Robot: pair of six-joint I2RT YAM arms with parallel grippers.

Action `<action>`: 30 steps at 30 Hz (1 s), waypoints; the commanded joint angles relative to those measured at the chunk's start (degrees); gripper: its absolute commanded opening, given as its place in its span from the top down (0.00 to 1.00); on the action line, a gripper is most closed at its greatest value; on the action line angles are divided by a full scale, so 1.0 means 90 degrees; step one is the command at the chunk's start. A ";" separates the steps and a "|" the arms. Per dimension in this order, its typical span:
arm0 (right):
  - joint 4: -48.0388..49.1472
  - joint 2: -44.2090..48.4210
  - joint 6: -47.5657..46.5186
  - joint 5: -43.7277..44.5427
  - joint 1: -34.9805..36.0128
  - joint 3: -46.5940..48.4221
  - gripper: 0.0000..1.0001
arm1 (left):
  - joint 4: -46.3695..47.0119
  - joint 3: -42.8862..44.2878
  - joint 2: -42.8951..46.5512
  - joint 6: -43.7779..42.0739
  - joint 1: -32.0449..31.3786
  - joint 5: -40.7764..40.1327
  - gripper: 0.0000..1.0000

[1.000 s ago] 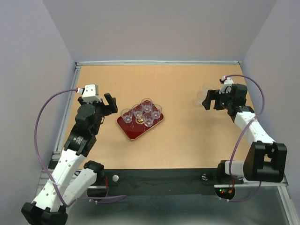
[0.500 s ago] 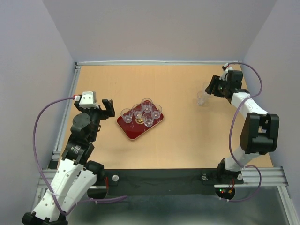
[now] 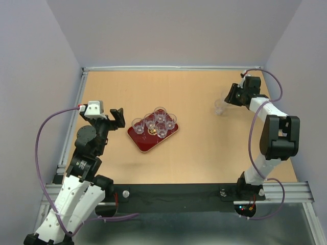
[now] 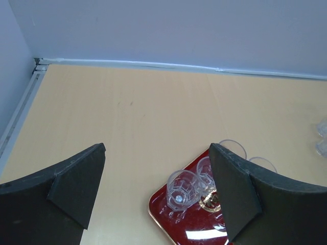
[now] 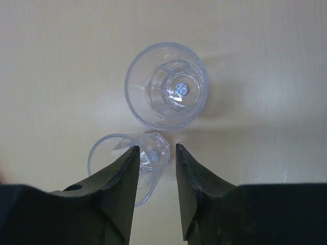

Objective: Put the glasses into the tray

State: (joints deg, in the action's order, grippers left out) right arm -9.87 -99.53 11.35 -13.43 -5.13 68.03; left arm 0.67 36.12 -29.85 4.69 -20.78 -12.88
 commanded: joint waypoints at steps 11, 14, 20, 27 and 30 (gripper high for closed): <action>-0.0066 -0.0240 -0.0168 -0.0168 0.0120 -0.0020 0.67 | 0.0317 -0.0048 0.0103 -0.0091 0.0033 0.0064 0.07; -0.0134 -0.0241 -0.0207 -0.0148 0.0150 -0.0020 0.73 | 0.0307 -0.0048 0.0113 -0.0091 0.0033 0.0064 0.07; -0.0319 -0.0211 -0.0362 -0.0294 0.0169 0.0029 0.89 | 0.0297 -0.0048 0.0123 -0.0082 0.0033 0.0074 0.07; -0.0641 0.0481 -0.1464 -0.1572 0.0179 -0.0068 1.00 | 0.0287 -0.0039 0.0142 -0.0081 0.0043 0.0064 0.07; -0.0865 0.0871 -0.2003 -0.2275 0.0247 -0.0107 0.99 | 0.0278 -0.0029 0.0142 -0.0072 0.0033 0.0026 0.07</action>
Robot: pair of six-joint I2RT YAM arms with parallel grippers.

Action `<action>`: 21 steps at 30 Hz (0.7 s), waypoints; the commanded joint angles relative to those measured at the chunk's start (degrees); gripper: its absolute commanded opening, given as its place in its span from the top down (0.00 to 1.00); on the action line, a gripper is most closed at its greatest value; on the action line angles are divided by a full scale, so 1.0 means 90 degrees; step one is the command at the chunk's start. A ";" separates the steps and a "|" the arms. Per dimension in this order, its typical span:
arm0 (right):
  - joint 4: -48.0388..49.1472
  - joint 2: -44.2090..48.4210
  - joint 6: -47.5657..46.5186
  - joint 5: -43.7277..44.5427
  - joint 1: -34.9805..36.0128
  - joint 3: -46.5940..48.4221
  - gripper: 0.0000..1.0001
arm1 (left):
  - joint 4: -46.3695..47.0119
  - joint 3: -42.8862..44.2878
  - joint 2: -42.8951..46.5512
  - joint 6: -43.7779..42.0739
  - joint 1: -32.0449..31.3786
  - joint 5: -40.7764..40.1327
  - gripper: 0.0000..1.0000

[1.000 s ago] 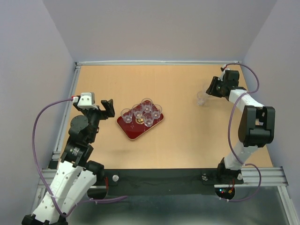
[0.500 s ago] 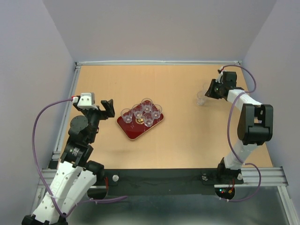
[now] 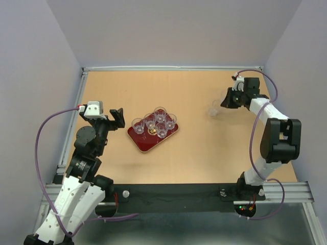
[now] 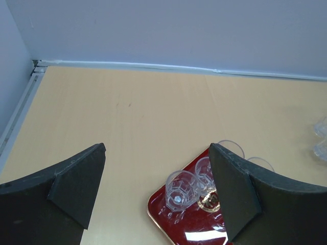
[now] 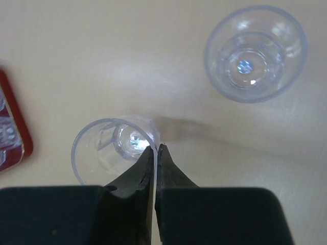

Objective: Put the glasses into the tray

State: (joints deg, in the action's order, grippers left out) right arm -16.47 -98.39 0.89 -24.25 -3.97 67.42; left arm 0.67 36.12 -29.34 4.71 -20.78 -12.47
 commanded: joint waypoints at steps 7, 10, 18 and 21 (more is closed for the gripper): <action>-0.0699 0.1253 -0.2167 -0.2110 0.1259 -0.0098 1.00 | 0.0277 -0.0039 0.0252 -0.0035 0.0033 -0.0284 0.07; -0.0932 0.1371 -0.2773 -0.2256 0.2021 -0.0040 0.99 | 0.0316 -0.0087 0.0457 -0.0035 0.0033 -0.0606 0.07; -0.1675 0.1099 -0.3614 -0.1935 0.3855 0.0749 1.00 | 0.0492 -0.0272 0.1072 0.0052 0.0033 -0.1844 0.07; -0.1764 0.0777 -0.3585 -0.1857 0.4481 0.1063 0.99 | 0.0619 -0.0341 0.1219 0.0160 0.0033 -0.2372 0.07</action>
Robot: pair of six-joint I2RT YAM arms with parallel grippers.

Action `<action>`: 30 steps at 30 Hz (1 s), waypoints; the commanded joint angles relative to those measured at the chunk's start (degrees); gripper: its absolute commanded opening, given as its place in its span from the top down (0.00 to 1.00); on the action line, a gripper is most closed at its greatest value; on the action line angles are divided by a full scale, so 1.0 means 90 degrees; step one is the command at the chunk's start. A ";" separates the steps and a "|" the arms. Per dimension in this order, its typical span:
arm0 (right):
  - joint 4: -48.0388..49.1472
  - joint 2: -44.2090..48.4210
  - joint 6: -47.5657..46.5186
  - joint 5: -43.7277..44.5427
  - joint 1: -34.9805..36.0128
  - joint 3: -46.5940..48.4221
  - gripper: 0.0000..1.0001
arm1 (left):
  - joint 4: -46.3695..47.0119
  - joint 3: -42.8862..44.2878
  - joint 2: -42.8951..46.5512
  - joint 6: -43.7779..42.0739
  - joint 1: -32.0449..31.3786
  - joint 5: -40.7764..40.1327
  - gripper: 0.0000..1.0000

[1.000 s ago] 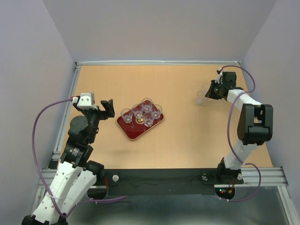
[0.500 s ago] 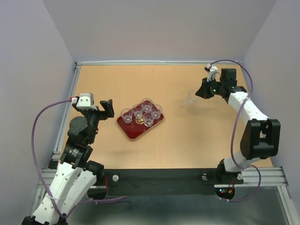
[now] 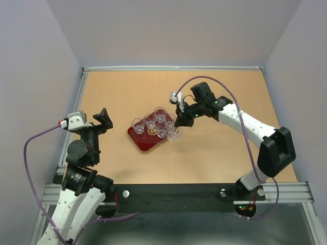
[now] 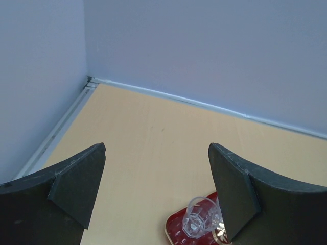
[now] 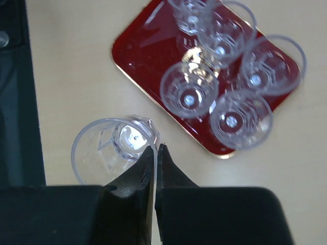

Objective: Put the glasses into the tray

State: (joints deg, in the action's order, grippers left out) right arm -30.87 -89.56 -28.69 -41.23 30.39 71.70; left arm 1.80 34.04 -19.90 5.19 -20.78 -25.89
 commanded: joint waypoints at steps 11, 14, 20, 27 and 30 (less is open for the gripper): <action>-0.0701 -0.1736 -0.0319 0.1085 0.2365 0.2568 1.00 | 0.0552 -0.0179 0.0395 0.0146 0.0033 -0.1478 0.07; -0.0691 -0.2263 -0.0036 0.1378 0.2619 0.3134 1.00 | 0.0542 -0.0189 0.0473 0.0165 0.0033 -0.1713 0.07; -0.0681 -0.3094 0.0462 0.2323 0.2795 0.3936 1.00 | 0.0620 -0.0247 0.0775 0.0175 0.0052 -0.1899 0.07; -0.0593 -0.3457 0.0824 0.3408 0.2795 0.4172 1.00 | 0.0639 -0.0267 0.0747 0.0146 0.0043 -0.1802 0.07; -0.0486 -0.3448 0.0824 0.3740 0.2795 0.4065 1.00 | 0.0659 -0.0267 0.0717 0.0136 0.0043 -0.1762 0.07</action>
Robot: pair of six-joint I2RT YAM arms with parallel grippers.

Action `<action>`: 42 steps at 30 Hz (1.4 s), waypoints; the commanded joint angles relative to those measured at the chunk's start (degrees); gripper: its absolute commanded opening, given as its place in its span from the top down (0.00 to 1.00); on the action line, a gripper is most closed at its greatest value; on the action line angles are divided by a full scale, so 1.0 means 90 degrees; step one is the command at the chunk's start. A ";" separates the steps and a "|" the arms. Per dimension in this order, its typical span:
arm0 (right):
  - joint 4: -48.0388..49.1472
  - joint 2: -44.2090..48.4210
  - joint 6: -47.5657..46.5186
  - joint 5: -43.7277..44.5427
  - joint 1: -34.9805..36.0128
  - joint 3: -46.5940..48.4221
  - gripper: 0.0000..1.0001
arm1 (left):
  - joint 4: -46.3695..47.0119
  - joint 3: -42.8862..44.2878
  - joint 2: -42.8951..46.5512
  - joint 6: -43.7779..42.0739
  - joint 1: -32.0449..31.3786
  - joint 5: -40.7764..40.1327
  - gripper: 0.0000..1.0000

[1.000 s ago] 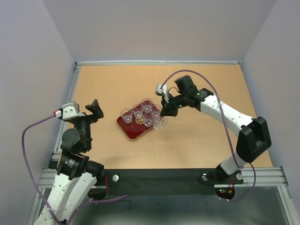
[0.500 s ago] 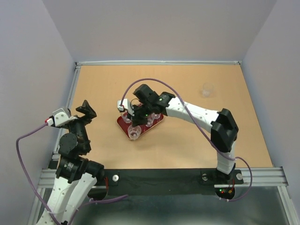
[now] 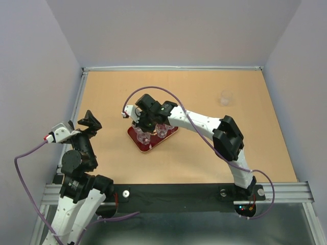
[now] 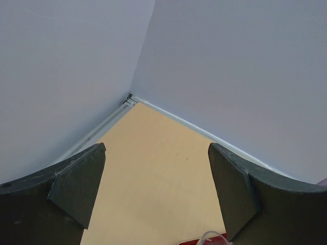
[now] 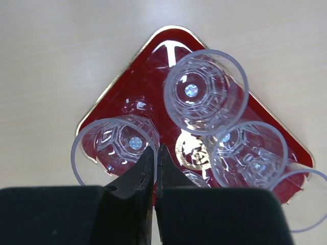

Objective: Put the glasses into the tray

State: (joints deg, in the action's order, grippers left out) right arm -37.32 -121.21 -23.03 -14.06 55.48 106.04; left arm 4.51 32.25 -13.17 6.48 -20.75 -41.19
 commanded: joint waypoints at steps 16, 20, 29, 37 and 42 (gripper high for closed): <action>0.0533 0.0089 0.0137 0.1777 -0.0003 -0.0141 0.90 | 0.0368 -0.0068 -0.0060 -0.0017 0.0040 0.0026 0.07; 0.0582 0.0137 0.0127 0.1885 -0.0003 -0.0181 0.73 | 0.0368 -0.0077 -0.0051 -0.0017 0.0040 0.0026 0.07; 0.0602 0.0293 0.0137 0.1885 -0.0012 -0.0171 0.65 | 0.0368 -0.0077 -0.0041 -0.0017 0.0040 0.0045 0.07; 0.0592 0.1083 -0.0068 0.1924 -0.0012 -0.0258 0.63 | 0.0358 -0.0077 -0.0060 -0.0027 0.0040 0.0104 0.07; 0.0602 0.1446 -0.0254 0.2129 -0.0061 -0.0561 0.62 | 0.0348 -0.0068 -0.0080 -0.0095 0.0040 0.0279 0.07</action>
State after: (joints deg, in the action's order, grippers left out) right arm -34.09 -112.16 -23.81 3.49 55.46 102.13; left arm 4.56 32.25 -13.30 6.44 -20.75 -39.83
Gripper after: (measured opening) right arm 0.374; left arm 0.931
